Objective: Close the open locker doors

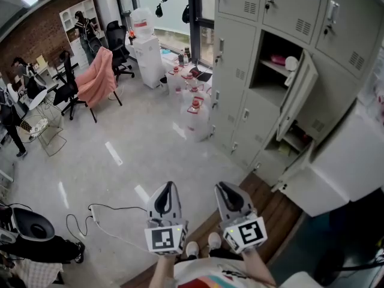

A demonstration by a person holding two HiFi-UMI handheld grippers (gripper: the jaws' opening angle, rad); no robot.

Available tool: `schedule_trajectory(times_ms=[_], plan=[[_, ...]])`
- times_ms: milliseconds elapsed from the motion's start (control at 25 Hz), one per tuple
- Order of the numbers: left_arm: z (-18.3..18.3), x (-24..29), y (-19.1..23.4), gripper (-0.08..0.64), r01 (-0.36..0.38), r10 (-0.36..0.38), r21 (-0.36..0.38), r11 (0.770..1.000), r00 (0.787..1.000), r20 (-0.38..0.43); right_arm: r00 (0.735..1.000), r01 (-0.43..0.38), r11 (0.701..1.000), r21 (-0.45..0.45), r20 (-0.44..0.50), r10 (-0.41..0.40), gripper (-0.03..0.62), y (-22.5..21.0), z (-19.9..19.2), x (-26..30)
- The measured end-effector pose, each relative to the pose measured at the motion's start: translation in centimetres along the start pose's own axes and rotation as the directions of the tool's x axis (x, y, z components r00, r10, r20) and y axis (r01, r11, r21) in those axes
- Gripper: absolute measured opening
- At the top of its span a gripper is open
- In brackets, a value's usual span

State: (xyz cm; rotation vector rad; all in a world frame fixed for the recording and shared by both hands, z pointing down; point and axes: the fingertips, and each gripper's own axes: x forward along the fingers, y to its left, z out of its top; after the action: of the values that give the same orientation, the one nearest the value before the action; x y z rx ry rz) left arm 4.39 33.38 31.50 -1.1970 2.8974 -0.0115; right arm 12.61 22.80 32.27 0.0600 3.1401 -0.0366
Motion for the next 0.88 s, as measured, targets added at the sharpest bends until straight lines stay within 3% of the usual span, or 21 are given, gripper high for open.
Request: schedule_trajectory(times_ms=[40,120,200,320,440,600,880], plan=[[0.2,-0.1,-0.1,0.006,-0.001,0.001,-0.004,1.0,1.0,0.002,1.0,-0.002,1.0,0.014,0.007,0.002,0.039,0.0,0.2,0.1],[0.6,-0.1,0.0,0.006,-0.009,0.009,-0.014,1.0,1.0,0.008,1.0,-0.002,0.999,0.035,0.01,0.001,0.231,-0.3,0.3,0.5],[0.8,0.0,0.1,0.006,-0.017,0.018,-0.021,1.0,1.0,0.018,1.0,0.012,0.997,0.07,0.019,-0.014,0.314,-1.1,-0.2,0.8],[0.3,-0.2,0.4,0.006,-0.017,0.017,0.008,1.0,1.0,0.014,0.999,0.024,0.993,0.113,0.021,-0.026,0.341,-2.0,-0.7,0.7],[-0.1,-0.3,0.3,0.006,-0.019,0.019,0.013,1.0,1.0,0.01,1.0,0.026,0.997,0.066,0.007,-0.027,0.342,-2.5,-0.8,0.5],[-0.4,0.3,-0.3,0.006,-0.023,0.023,-0.004,1.0,1.0,-0.001,0.999,0.034,0.997,0.072,0.006,-0.034,0.341,-3.7,-1.0,0.3],[0.1,1.8,-1.2,0.006,-0.052,0.052,-0.009,0.999,0.999,0.012,1.0,-0.008,1.0,0.0,0.019,0.008,0.341,-4.8,-0.6,0.8]])
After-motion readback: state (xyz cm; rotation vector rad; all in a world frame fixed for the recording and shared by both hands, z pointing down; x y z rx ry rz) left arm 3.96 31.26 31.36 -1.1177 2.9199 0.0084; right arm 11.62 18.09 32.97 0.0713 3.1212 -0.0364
